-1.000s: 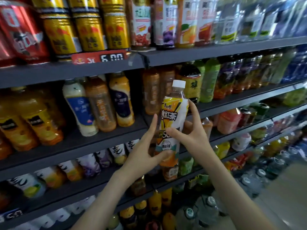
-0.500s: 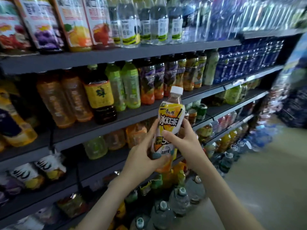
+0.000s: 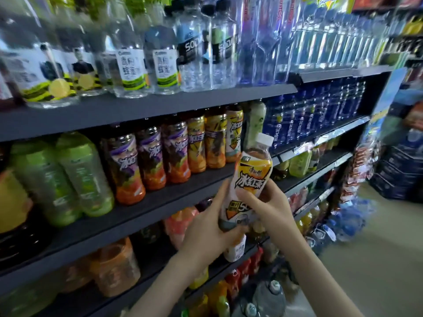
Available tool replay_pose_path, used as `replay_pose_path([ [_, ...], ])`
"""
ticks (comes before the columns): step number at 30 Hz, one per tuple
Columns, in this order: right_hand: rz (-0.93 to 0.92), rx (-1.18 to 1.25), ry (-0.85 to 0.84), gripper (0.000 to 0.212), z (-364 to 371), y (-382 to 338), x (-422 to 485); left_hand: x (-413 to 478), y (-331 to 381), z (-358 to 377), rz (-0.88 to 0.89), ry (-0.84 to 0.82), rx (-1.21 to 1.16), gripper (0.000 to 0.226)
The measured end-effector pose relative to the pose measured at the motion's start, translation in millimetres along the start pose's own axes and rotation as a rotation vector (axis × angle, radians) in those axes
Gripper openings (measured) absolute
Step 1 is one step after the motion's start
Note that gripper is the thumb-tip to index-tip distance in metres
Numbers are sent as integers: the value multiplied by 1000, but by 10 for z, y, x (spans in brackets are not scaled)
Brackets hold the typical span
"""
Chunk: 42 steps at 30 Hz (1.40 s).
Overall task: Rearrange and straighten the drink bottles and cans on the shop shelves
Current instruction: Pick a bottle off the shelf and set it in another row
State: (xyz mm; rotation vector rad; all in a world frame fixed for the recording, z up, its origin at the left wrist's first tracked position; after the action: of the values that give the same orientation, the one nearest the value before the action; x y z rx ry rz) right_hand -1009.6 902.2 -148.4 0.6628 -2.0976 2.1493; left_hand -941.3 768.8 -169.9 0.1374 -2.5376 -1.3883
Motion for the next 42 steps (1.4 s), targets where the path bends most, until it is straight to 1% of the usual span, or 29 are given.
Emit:
replay_pose_path([
  [2, -23, -15, 49, 32, -285, 61, 305, 415, 89, 183, 3, -39, -6, 89],
  [4, -40, -42, 94, 32, -556, 129, 563, 772, 167, 334, -7, 1, 0, 80],
  [6, -50, -44, 131, 32, -786, 212, 784, 1056, 203, 424, -27, 115, 22, 66],
  [8, -67, -26, 140, 33, -938, 301, 999, 1306, 168, 426, -55, 298, 61, 61],
  [10, -88, 3, 134, 30, -1025, 386, 1230, 1562, 90, 379, -111, 498, 116, 64],
  [12, -118, 22, 105, 25, -1053, 484, 1452, 1806, 11, 365, -164, 656, 186, 70],
  [19, -216, 88, -51, 36, -1043, 798, 2079, 2329, -23, 622, -358, 987, 314, 73],
  [23, -241, 165, -118, 43, -1032, 934, 2309, 2473, 7, 748, -369, 1128, 214, 79],
  [25, -268, 195, -134, 42, -1012, 1009, 2360, 2516, 7, 765, -373, 1199, 244, 79],
  [28, -273, 236, -148, 35, -975, 1117, 2383, 2515, 18, 755, -370, 1247, 309, 78],
  [32, -307, 246, -193, 34, -886, 1132, 2403, 2334, 1, 778, -267, 1271, 321, 70],
  [35, -300, 254, -234, 30, -791, 1088, 2401, 2090, 19, 757, -216, 1151, 275, 68],
  [37, -313, 252, -269, 24, -722, 1026, 2390, 1978, 37, 701, -235, 1057, 230, 68],
  [40, -344, 168, -275, 20, -650, 971, 2377, 1872, 44, 652, -250, 1011, 223, 65],
  [42, -328, 157, -252, 21, -630, 963, 2353, 1781, 21, 663, -213, 1001, 194, 64],
])
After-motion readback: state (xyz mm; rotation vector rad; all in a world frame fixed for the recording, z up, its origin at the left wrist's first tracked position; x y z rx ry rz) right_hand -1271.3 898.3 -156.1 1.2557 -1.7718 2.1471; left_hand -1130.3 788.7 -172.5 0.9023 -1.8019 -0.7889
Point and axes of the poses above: each hand's wrist, its own x-axis towards the middle knuckle, its own z-axis out of the palm, y = z × x, the point moved 2 cm from there along x, towards the middle knuckle, and after that the axes turned 9 degrees about -z, right-handed, at the moved point
